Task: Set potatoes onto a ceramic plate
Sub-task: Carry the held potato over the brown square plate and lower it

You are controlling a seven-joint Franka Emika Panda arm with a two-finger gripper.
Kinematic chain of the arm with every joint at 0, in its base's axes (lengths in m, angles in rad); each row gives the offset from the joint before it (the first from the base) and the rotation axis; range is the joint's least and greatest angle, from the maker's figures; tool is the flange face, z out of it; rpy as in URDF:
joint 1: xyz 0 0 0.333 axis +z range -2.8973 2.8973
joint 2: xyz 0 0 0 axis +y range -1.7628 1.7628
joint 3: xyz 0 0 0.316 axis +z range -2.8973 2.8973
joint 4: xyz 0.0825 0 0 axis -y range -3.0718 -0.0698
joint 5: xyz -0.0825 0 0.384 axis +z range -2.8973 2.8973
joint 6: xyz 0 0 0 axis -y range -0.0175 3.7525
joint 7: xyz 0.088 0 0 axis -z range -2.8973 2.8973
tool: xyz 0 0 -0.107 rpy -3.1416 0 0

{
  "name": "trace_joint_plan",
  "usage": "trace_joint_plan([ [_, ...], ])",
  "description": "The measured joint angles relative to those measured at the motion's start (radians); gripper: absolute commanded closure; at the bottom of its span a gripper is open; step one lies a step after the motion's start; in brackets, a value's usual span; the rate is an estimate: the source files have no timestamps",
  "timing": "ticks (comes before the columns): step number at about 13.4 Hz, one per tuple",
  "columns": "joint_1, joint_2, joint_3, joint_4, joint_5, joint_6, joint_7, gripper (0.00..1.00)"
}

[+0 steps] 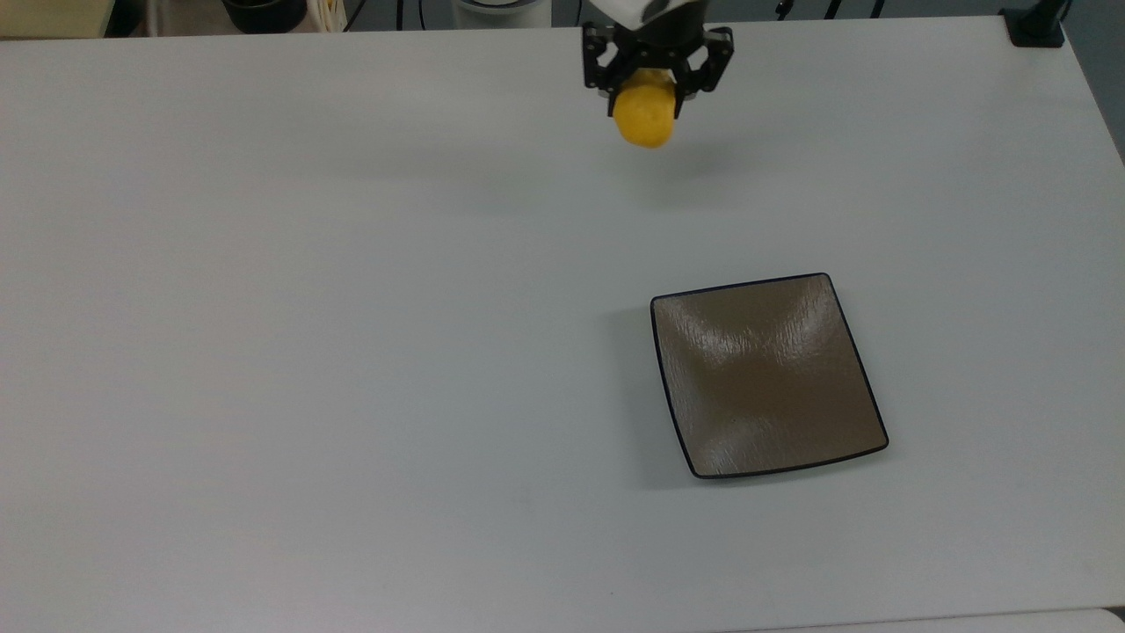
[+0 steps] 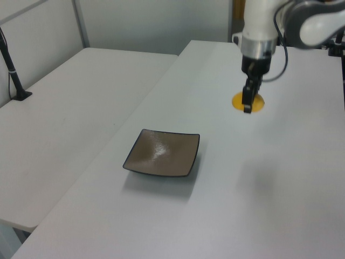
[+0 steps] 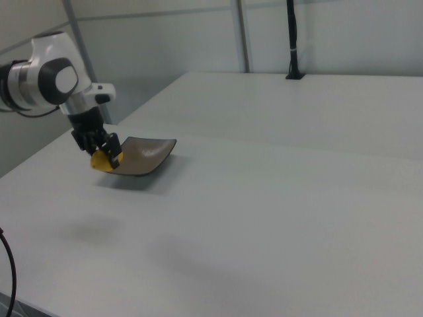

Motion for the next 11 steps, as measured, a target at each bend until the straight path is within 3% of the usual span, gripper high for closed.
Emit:
trace_joint_plan([
  [3, 0.001, 0.034, -0.084, 0.139, 0.050, -0.116, -0.160, 1.00],
  [7, 0.025, 0.200, -0.105, 0.323, 0.092, -0.118, -0.168, 1.00],
  [11, 0.063, 0.383, -0.111, 0.446, 0.117, 0.115, -0.131, 1.00],
])
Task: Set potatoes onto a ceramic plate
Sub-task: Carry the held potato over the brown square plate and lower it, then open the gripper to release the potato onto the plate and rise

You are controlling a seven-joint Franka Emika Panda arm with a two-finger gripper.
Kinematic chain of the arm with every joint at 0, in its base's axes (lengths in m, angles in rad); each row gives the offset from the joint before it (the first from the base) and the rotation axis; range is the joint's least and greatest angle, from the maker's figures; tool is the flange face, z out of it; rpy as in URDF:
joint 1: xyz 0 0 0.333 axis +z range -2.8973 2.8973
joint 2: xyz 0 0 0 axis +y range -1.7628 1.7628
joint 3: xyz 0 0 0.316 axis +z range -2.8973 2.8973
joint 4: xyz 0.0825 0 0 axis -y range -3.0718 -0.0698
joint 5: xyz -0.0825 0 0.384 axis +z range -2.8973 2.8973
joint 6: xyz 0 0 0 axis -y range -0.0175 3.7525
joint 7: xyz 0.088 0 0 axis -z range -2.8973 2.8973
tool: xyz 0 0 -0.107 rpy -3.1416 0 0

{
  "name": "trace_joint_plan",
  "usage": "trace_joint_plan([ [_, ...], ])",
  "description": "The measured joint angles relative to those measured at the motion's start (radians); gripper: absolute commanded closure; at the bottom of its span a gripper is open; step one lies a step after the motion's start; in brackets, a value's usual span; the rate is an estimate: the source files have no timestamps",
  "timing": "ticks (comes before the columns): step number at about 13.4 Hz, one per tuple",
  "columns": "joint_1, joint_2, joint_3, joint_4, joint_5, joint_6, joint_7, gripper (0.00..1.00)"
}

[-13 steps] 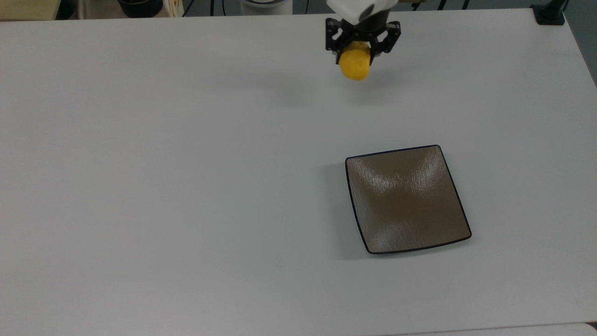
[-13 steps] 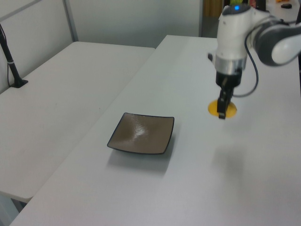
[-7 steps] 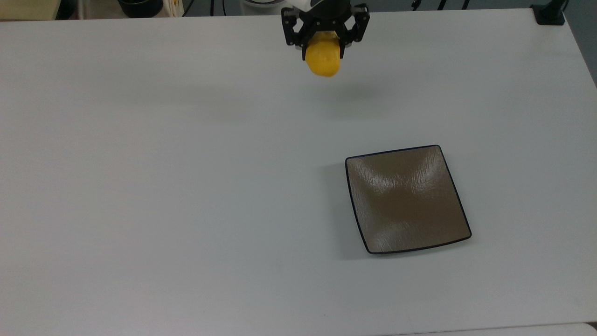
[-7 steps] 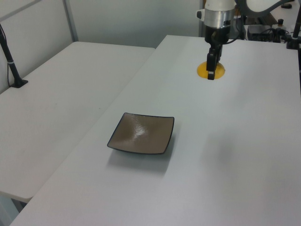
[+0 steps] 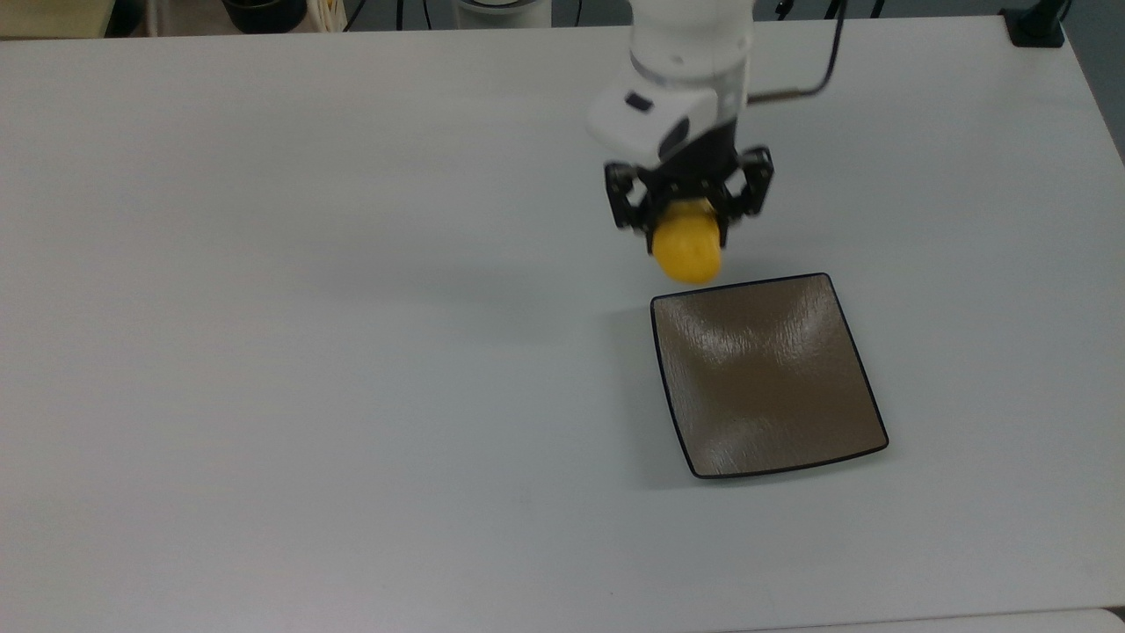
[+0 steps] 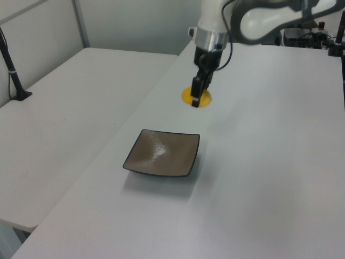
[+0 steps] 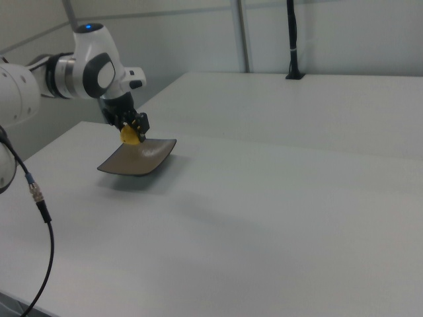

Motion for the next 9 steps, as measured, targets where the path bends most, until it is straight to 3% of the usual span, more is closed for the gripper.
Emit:
trace_joint_plan([
  [6, 0.069, 0.216, -0.002, 0.030, 0.000, 0.361, 0.013, 1.00],
  [7, 0.073, 0.231, -0.003, 0.031, 0.000, 0.393, 0.013, 0.96],
  [9, 0.077, 0.255, -0.003, 0.032, 0.000, 0.443, 0.013, 0.76],
])
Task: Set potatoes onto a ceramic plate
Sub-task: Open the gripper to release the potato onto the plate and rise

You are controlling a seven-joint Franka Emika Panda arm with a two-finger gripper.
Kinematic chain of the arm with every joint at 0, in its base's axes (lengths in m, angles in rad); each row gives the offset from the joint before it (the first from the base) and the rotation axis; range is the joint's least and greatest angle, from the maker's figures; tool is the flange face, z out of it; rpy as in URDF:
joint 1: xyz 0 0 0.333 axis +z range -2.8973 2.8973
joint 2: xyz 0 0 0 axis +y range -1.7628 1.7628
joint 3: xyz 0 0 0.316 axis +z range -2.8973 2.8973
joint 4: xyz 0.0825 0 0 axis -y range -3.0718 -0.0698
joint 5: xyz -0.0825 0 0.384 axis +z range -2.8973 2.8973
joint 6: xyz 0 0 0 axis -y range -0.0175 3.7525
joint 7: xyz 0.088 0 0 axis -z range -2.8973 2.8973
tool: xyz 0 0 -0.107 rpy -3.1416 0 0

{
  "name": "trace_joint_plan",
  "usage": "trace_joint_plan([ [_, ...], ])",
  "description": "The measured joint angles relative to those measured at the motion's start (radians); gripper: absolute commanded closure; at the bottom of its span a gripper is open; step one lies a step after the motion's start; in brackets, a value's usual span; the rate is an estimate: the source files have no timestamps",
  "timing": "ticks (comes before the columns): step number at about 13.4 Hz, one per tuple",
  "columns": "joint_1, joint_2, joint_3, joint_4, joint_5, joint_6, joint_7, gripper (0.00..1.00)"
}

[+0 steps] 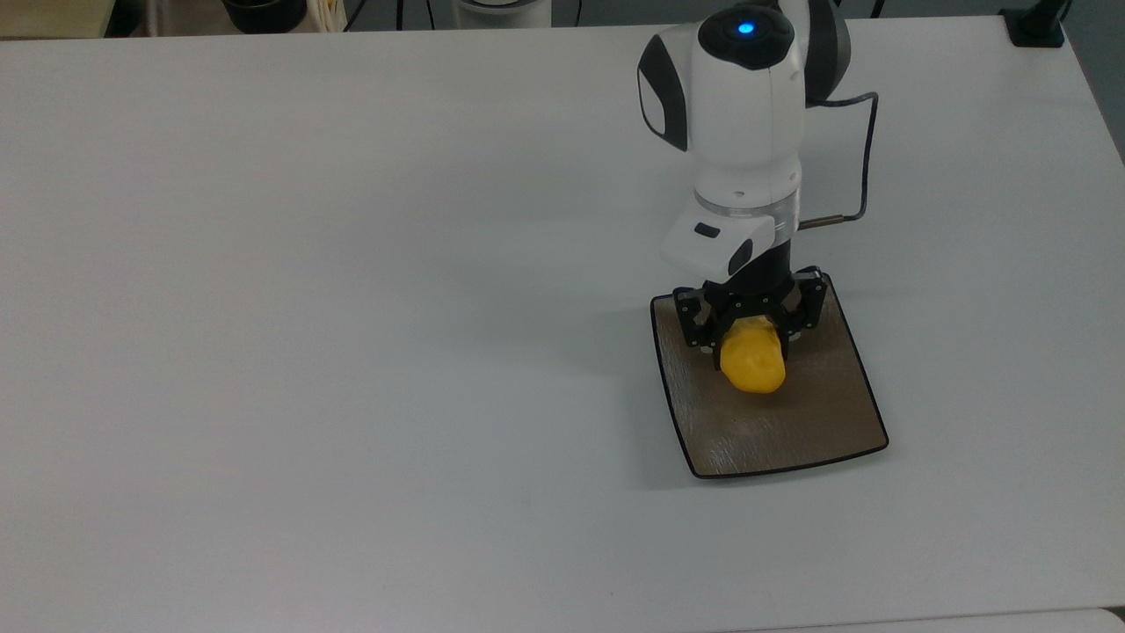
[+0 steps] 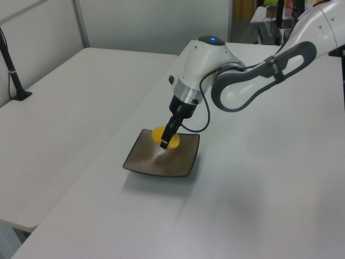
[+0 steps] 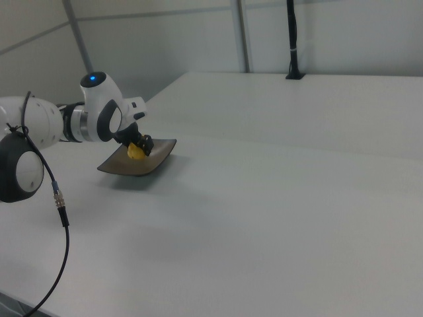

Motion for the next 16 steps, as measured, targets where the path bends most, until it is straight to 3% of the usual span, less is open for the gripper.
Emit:
trace_joint_plan([
  [1, 0.000, 0.013, 0.000, 0.000, 0.000, 0.023, 0.000, 0.70],
  [2, 0.000, 0.024, 0.000, 0.000, 0.000, 0.049, 0.000, 0.53],
  [3, 0.001, 0.033, 0.000, 0.000, 0.000, 0.076, 0.000, 0.06],
  [4, 0.001, 0.040, 0.000, 0.000, 0.000, 0.088, 0.000, 0.00],
  [12, 0.003, 0.034, -0.001, 0.016, 0.000, 0.092, 0.000, 0.00],
  [14, -0.003, -0.030, -0.009, 0.004, 0.000, 0.075, 0.000, 0.00],
  [16, -0.024, -0.121, -0.019, -0.019, 0.000, -0.058, 0.001, 0.00],
])
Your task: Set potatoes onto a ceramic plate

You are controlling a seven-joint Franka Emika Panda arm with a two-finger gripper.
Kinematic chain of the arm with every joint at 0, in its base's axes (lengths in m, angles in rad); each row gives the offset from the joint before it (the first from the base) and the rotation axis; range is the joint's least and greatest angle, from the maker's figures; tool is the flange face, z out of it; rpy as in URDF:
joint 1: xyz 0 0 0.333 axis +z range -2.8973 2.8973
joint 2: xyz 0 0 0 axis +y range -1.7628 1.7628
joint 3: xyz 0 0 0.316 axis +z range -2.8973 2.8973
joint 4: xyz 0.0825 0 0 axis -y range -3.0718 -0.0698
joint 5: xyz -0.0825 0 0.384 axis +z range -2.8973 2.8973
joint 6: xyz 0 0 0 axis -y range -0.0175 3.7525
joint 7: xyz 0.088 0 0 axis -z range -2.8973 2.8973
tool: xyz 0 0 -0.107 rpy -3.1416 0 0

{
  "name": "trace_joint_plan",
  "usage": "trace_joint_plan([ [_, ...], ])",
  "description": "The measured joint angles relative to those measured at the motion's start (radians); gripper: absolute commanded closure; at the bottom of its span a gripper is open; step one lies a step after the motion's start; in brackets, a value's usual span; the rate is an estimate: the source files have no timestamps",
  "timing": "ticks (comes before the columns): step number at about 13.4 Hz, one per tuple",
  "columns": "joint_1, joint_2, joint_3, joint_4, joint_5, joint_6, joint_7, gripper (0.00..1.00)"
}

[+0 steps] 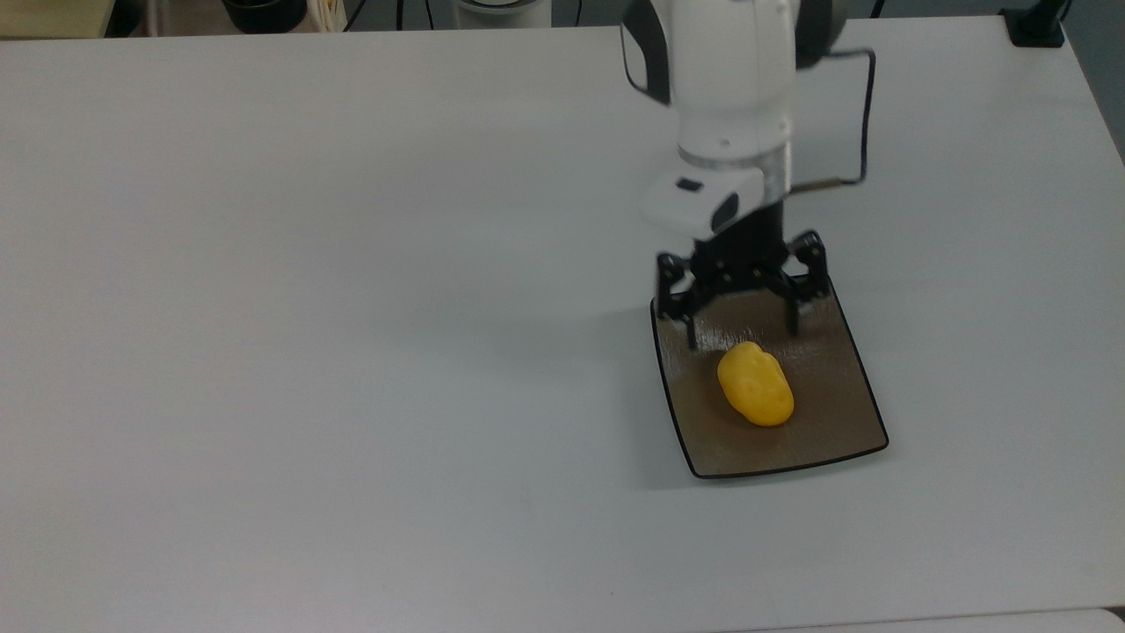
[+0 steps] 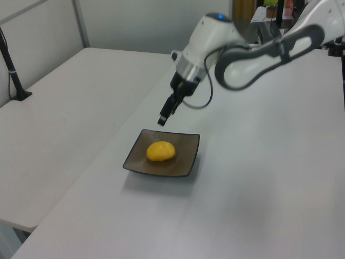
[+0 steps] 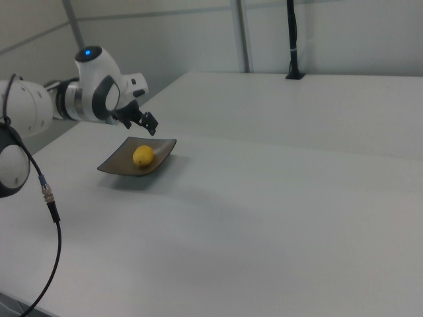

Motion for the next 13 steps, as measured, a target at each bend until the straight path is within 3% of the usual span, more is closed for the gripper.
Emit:
trace_joint_plan([
  [4, -0.055, -0.172, -0.027, -0.019, 0.000, -0.311, 0.000, 0.00],
  [8, -0.157, -0.346, -0.032, -0.040, 0.000, -0.640, 0.049, 0.00],
  [10, -0.199, -0.420, -0.045, -0.059, -0.009, -0.761, 0.067, 0.00],
  [13, -0.235, -0.522, -0.059, -0.147, -0.010, -0.790, 0.078, 0.00],
])
